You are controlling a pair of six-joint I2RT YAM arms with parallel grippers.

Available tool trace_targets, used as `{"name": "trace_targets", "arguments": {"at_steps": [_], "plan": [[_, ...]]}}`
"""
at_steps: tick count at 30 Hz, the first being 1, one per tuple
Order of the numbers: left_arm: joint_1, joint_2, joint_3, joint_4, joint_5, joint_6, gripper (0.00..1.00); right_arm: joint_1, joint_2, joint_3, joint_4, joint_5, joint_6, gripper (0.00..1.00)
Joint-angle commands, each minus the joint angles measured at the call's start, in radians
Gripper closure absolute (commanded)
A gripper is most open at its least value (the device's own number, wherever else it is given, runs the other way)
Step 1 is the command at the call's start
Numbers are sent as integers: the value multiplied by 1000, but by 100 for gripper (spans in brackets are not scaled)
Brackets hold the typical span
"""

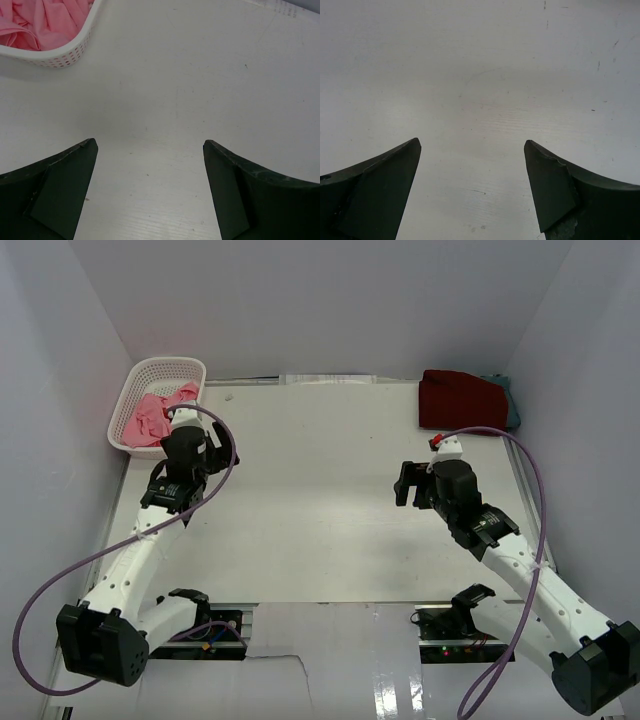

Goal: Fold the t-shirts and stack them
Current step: Grab crumpled tshirt from bin with the left arm

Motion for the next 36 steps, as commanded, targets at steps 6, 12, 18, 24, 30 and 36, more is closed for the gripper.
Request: {"name": "trace_targets", "arguments": {"at_steps": [6,12,18,24,30,36], "plan": [[3,44,83,-70,-75,6,2,3,-16,3,57,5,0,10],[133,274,334,-233,25,-35,2,3,-22,-29,93,-64,-18,10],[318,546,632,-317,121,-92,2,3,-25,-26,101,-153,-35,10],[397,765,894,-394,150,-132,2,3,-45,-6,77,-192,-43,10],[414,1006,1130,-506,69,-118,2,4,-49,-7,66,-230,-43,10],[492,1190,1252,-541,122,-128,2,3,-50,-15,58,-236,-43,10]]}}
